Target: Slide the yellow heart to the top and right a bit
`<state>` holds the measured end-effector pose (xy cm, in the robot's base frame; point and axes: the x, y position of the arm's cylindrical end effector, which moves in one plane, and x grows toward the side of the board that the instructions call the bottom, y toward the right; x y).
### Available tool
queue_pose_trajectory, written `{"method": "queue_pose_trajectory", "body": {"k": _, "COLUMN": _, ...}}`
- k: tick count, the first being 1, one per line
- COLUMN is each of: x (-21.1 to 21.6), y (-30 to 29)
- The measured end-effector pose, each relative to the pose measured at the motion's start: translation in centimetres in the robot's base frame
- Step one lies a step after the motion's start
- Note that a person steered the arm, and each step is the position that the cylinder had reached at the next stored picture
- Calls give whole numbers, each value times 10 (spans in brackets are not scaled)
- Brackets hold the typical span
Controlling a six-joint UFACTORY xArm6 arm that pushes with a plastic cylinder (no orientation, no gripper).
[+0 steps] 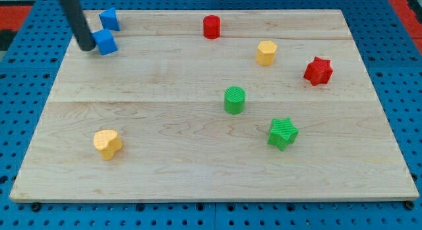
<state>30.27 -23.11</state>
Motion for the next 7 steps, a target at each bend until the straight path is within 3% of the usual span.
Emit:
{"method": "queue_pose_trajectory", "body": {"k": 1, "x": 6, "y": 8}}
{"method": "queue_pose_trajectory", "body": {"k": 2, "x": 62, "y": 30}}
{"method": "queue_pose_trajectory", "body": {"k": 3, "x": 116, "y": 103}}
{"method": "queue_pose_trajectory", "body": {"k": 4, "x": 178, "y": 139}}
{"method": "queue_pose_trajectory", "body": {"k": 6, "x": 250, "y": 138}}
{"method": "queue_pose_trajectory", "body": {"k": 7, "x": 266, "y": 95}}
